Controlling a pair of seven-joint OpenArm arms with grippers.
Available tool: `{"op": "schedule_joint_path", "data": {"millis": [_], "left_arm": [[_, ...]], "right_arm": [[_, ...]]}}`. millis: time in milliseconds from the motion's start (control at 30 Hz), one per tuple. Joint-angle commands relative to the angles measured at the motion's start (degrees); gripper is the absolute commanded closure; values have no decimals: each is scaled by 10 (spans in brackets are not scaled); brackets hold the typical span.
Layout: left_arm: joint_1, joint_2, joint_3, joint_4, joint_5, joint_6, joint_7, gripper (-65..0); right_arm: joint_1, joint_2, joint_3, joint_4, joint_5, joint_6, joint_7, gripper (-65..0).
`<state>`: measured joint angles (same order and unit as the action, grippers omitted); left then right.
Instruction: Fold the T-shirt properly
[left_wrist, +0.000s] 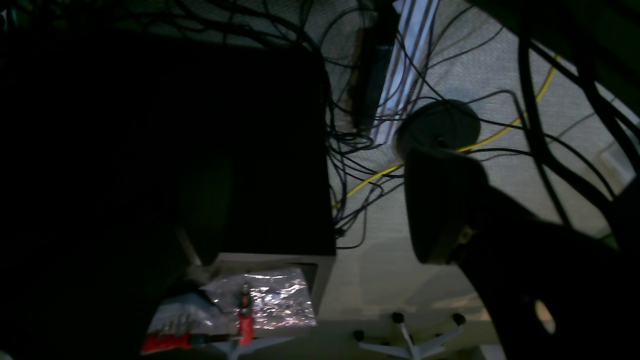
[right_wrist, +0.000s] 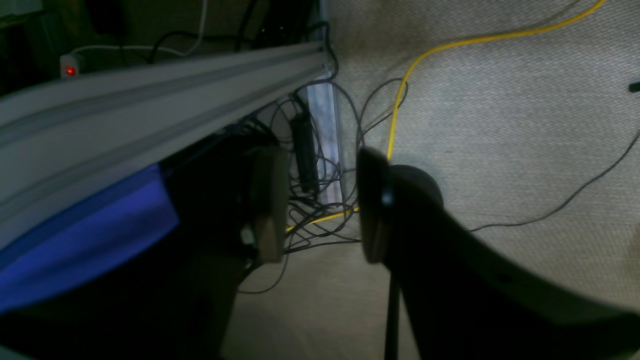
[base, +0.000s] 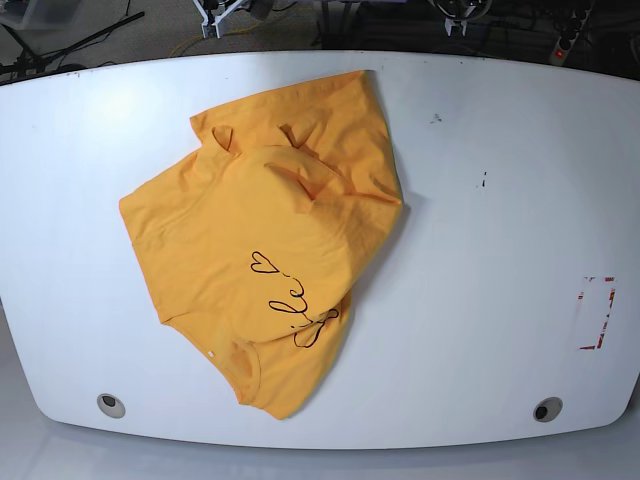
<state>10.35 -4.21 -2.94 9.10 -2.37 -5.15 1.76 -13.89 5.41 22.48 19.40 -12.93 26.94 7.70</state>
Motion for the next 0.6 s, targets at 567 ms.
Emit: {"op": "schedule_joint_path", "data": {"millis": [567], "left_arm": [[14, -1, -2, 22, -1, 4, -50, -494]], "right_arm": [[-7, -1, 0, 4, 0, 3, 3, -211]]}}
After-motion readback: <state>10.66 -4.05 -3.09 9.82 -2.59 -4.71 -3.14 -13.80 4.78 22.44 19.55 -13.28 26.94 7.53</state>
